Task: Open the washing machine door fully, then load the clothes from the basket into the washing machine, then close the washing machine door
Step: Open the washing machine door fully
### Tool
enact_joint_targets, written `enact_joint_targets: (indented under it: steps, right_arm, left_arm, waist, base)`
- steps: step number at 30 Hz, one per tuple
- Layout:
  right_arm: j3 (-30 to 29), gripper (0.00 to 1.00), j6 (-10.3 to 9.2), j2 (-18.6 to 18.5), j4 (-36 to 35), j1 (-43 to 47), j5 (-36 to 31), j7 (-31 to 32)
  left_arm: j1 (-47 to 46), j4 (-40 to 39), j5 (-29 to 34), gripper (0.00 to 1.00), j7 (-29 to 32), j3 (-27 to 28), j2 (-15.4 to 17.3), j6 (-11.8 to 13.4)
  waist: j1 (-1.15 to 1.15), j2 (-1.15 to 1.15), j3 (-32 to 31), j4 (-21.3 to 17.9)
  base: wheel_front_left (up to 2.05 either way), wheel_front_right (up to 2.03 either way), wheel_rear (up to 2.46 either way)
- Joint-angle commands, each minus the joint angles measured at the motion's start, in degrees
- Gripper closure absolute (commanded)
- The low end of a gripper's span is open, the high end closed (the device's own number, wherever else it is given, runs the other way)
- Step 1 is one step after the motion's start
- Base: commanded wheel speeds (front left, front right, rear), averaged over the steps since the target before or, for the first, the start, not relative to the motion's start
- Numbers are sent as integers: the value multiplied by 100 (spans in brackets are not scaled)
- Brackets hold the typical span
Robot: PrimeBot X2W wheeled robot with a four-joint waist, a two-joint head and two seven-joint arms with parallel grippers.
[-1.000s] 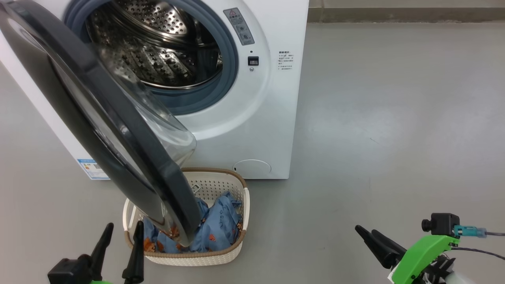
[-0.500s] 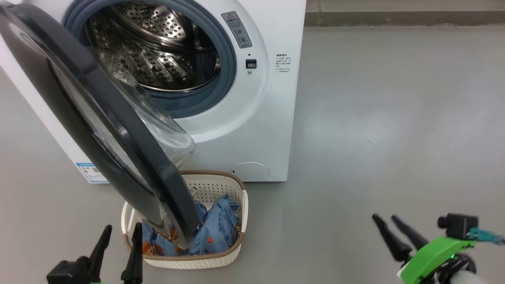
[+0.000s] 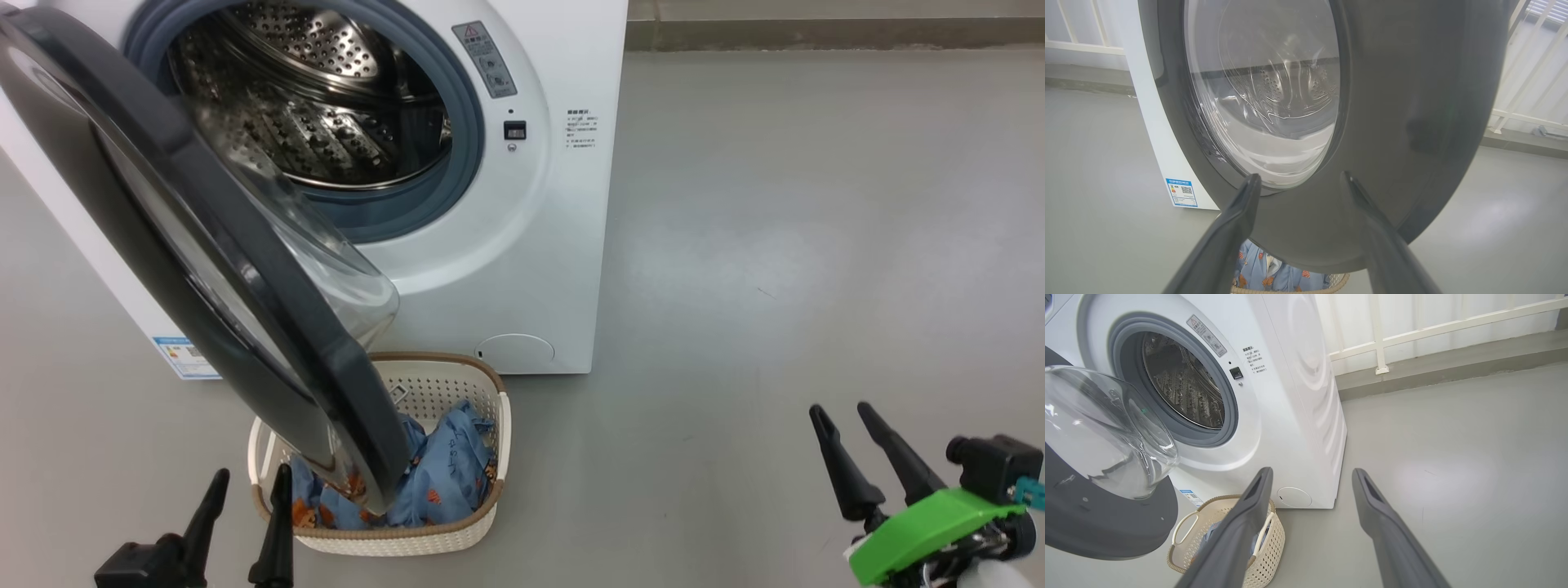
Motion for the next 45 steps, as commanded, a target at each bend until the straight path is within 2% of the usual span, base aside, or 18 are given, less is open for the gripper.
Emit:
enact_joint_targets:
  steps: [1, 7, 19, 20, 21, 22, 28, 32, 35, 39, 45]
  right_arm:
    - [1, 0, 17, -31, -116, 127, -181, -69]
    - [-149, 0, 17, 134, 36, 366, -475, -69]
    - [-319, 0, 17, 273, 130, 497, -604, -70]
    - [-328, 0, 17, 279, 126, 497, -609, -70]
    - [-332, 0, 17, 281, 122, 499, -618, -70]
    - [-338, 0, 17, 282, 121, 499, -623, -70]
    - [-372, 0, 17, 280, 104, 525, -672, -70]
    - [-402, 0, 17, 261, 84, 542, -700, -70]
    - [-429, 0, 17, 255, 51, 560, -742, -70]
    - [-454, 0, 17, 251, -8, 582, -885, -70]
    - [-484, 0, 17, 263, -70, 596, -1078, -70]
  left_arm:
    - [-151, -151, 69, 0, -38, 207, 73, -9]
    - [-174, -136, 56, 0, -38, 174, 68, -9]
    - [-235, -109, 49, 0, -38, 211, 76, -9]
    - [-253, -104, 50, 22, -38, 222, 71, -9]
    - [-271, -102, 47, 57, -38, 239, 59, -9]
    - [-290, -103, 23, 100, -38, 266, 41, -9]
    - [-506, -405, -89, 100, -38, 762, -81, -9]
    - [-712, -961, -76, 100, -38, 1265, -211, -9]
    - [-839, -1533, -86, 100, -38, 1422, -318, -9]
    - [-897, -2317, -84, 100, -38, 1080, -394, -9]
    - [-822, -3009, -129, 100, 79, 69, -443, -9]
  waist:
    - [0, 0, 2, 9]
    - [0, 0, 17, 39]
    - [0, 0, 31, 33]
    - [0, 0, 30, 32]
    - [0, 0, 26, 33]
    - [0, 0, 22, 35]
    - [0, 0, 5, 79]
    - [0, 0, -10, 120]
    - [0, 0, -24, 135]
    - [0, 0, -27, 127]
    - [0, 0, -8, 80]
  base:
    - [0, 0, 0]
    - [0, 0, 0]
    - [0, 0, 0]
    - [0, 0, 0]
    - [0, 0, 0]
    - [0, 0, 0]
    - [0, 0, 0]
    - [0, 0, 0]
    - [0, 0, 0]
    - [0, 0, 0]
    - [0, 0, 0]
